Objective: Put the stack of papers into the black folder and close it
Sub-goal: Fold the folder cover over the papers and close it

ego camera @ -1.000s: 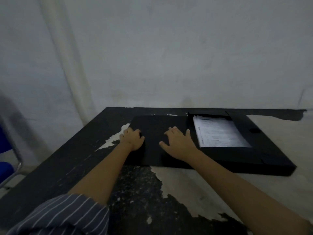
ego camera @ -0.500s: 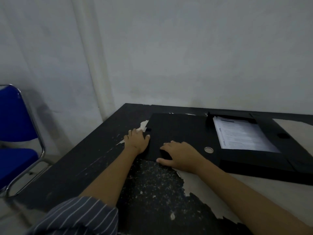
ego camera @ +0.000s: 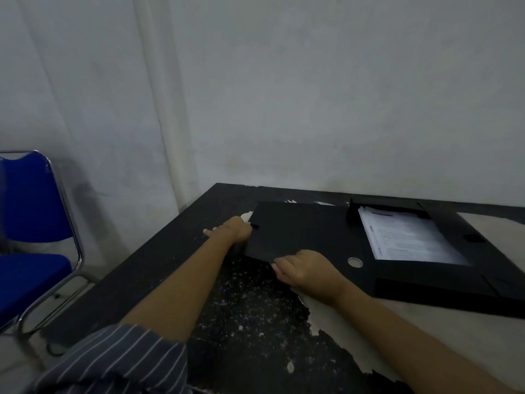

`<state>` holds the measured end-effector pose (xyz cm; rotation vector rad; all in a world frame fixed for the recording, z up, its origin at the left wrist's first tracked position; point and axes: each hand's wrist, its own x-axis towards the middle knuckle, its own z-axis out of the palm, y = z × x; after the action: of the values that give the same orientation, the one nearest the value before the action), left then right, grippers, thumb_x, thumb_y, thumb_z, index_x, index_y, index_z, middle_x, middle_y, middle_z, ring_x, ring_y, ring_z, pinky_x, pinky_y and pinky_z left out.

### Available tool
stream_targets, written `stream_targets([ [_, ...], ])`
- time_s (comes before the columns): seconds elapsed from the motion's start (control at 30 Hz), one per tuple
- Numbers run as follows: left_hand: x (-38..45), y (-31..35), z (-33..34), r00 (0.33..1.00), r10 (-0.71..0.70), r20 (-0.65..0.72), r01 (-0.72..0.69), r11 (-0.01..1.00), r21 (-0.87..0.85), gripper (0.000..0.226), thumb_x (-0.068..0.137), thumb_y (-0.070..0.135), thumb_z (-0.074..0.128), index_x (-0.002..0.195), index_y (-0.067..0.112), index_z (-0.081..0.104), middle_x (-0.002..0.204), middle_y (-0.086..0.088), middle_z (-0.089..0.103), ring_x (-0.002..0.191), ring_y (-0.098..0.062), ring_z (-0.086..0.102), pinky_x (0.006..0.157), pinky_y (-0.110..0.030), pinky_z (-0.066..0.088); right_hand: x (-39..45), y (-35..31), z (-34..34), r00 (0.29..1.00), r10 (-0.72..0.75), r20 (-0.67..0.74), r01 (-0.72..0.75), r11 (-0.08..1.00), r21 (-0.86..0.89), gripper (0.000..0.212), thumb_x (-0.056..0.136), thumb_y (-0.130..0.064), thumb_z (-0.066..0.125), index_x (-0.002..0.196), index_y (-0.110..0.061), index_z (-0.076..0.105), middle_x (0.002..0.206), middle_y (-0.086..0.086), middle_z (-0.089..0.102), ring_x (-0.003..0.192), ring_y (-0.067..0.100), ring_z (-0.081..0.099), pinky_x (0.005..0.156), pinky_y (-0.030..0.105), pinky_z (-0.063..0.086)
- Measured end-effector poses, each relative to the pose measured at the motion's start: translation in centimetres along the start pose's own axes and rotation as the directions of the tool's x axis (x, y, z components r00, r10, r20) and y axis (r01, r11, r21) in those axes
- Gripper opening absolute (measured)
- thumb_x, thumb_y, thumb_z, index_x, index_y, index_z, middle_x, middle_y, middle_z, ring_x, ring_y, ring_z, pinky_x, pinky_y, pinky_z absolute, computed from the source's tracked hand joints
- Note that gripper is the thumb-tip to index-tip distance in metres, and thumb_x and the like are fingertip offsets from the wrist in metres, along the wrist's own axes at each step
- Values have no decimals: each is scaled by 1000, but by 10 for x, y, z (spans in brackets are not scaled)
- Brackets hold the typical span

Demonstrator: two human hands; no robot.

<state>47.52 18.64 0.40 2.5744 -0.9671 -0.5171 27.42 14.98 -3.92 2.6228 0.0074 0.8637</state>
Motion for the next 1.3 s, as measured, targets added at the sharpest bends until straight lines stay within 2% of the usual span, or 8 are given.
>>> stream_targets([
  [0.1, -6, 9, -16, 995, 97, -32, -102, 959, -264, 28, 93, 15, 47, 108, -6, 57, 111, -21, 57, 103, -35, 56, 88, -40, 45, 3, 1, -10, 996, 71, -48, -70, 997, 15, 34, 90, -25, 50, 63, -16, 68, 57, -4, 67, 47, 12, 62, 44, 27, 48],
  [0.27, -23, 28, -45, 969, 213, -128, -248, 854, -457, 7, 90, 7, 47, 85, 6, 50, 73, -6, 48, 66, -18, 46, 72, -34, 38, 15, 5, -34, 977, 182, -116, -179, 983, 30, 28, 85, -38, 51, 80, -18, 71, 81, -1, 75, 71, 16, 70, 55, 24, 47],
  [0.4, -48, 44, -64, 922, 365, -133, -374, 742, -556, 37, 97, 31, 40, 113, 10, 65, 112, -9, 63, 83, -16, 61, 67, -21, 48, 41, 15, -65, 967, 236, -99, -242, 969, -45, 54, 86, -50, 41, 124, -17, 62, 135, 6, 60, 124, 22, 57, 93, 43, 49],
  [0.53, -60, 56, -61, 840, 543, -5, -356, 542, -761, 61, 94, 58, 20, 142, 25, 41, 153, -6, 35, 135, -20, 37, 100, -42, 42, 62, 31, -99, 980, 188, -67, -195, 971, -135, 61, 87, -55, 42, 136, -21, 51, 144, 7, 51, 134, 25, 47, 104, 54, 38],
  [0.9, -105, 139, 22, 571, 812, -120, -584, 299, -755, 50, 104, 25, 14, 153, 16, 12, 158, -7, 22, 144, -21, 28, 111, -24, 37, 4, 82, -161, 940, 334, -64, -338, 939, -57, 29, 90, -23, 57, 108, -2, 63, 124, 19, 62, 113, 28, 62, 96, 34, 53],
  [1.0, -122, 168, 51, 506, 845, -174, -581, 185, -792, 48, 104, 19, 12, 152, 14, 6, 153, 6, 22, 135, 7, 31, 89, 6, 39, -26, 92, -177, 908, 404, -114, -412, 909, -58, 29, 89, -23, 59, 110, -4, 61, 124, 15, 62, 109, 24, 64, 88, 18, 46],
  [1.07, -126, 189, 69, 479, 854, -206, -535, 98, -839, 46, 104, 17, 13, 150, 17, 9, 147, 16, 27, 125, 20, 40, 96, -2, 42, -51, 95, -184, 870, 465, -163, -473, 881, -14, 35, 90, -26, 55, 115, -3, 58, 125, 15, 60, 109, 23, 63, 85, 17, 48],
  [1.3, -124, 240, 131, 546, 838, -14, -808, 521, -275, 54, 95, 55, 12, 146, 49, -1, 163, 7, -2, 150, -24, -6, 117, -61, -4, -145, 94, -174, 587, 760, -280, -727, 647, 232, 47, 90, -16, 58, 132, 2, 46, 140, 17, 48, 131, 21, 43, 100, -9, 19],
])
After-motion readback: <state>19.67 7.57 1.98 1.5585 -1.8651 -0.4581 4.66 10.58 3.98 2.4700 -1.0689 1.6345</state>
